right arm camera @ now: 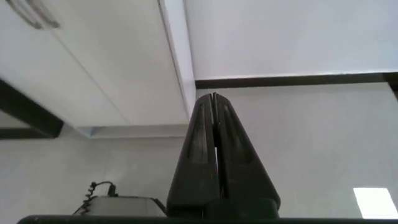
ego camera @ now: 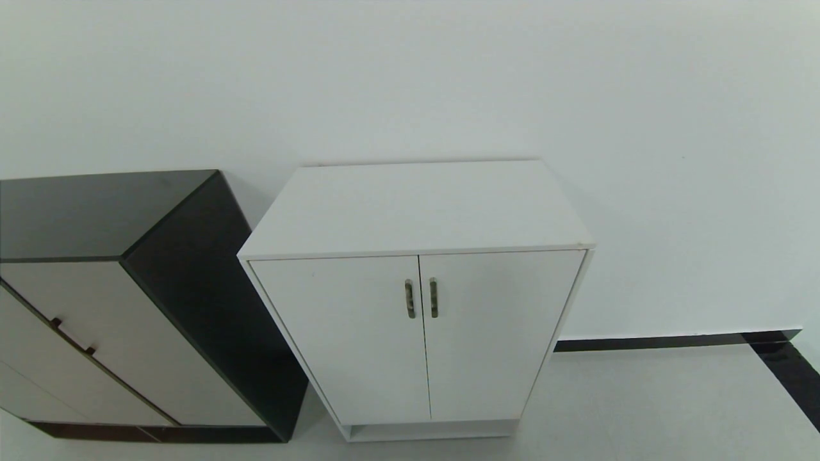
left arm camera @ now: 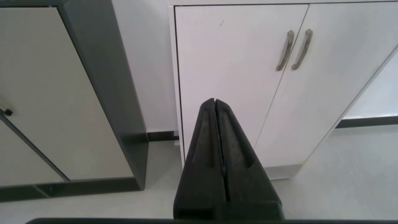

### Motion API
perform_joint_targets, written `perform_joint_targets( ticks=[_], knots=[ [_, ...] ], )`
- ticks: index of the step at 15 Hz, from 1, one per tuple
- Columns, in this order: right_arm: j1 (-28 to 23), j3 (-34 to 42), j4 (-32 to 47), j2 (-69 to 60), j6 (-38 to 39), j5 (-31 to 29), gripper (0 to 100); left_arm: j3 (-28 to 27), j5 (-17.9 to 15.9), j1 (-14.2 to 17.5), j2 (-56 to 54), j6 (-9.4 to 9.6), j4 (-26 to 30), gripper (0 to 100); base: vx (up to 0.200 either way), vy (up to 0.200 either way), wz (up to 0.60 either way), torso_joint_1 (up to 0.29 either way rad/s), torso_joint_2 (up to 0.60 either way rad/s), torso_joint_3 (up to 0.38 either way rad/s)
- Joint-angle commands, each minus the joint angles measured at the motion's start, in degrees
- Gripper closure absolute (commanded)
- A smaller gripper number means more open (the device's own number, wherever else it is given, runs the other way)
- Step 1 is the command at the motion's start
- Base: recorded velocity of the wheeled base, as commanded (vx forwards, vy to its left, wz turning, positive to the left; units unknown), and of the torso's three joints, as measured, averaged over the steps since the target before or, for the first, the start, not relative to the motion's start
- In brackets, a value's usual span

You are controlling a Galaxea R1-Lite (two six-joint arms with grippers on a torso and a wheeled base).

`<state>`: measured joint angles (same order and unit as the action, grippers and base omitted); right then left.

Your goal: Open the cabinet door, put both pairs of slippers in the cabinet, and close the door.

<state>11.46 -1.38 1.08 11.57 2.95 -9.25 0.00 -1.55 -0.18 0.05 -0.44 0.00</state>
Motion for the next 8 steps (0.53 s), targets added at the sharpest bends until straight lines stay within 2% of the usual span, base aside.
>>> perform_joint_targets(
  ticks=[1, 2, 5, 7, 8],
  knots=[
    [0.7, 0.2, -0.9, -5.9, -1.5, 3.7, 100, 0.0, 0.0, 0.0, 0.0, 0.0, 0.0, 100, 0.0, 0.0, 0.0, 0.0, 0.0, 0.0],
    [2.4, 0.5, -1.2, -5.1, -1.0, 5.7, 100, 0.0, 0.0, 0.0, 0.0, 0.0, 0.0, 100, 0.0, 0.0, 0.0, 0.0, 0.0, 0.0],
    [5.0, 0.5, -1.1, -1.2, -0.8, 3.6, 100, 0.0, 0.1, 0.0, 0.0, 0.0, 0.0, 100, 0.0, 0.0, 0.0, 0.0, 0.0, 0.0],
    [5.3, 0.2, -1.2, -1.1, -3.5, 3.8, 100, 0.0, 0.1, 0.0, 0.0, 0.0, 0.0, 100, 0.0, 0.0, 0.0, 0.0, 0.0, 0.0],
    [5.3, 1.2, -0.8, -2.3, -4.9, 6.4, 100, 0.0, 0.1, 0.0, 0.0, 0.0, 0.0, 100, 0.0, 0.0, 0.0, 0.0, 0.0, 0.0]
  ],
)
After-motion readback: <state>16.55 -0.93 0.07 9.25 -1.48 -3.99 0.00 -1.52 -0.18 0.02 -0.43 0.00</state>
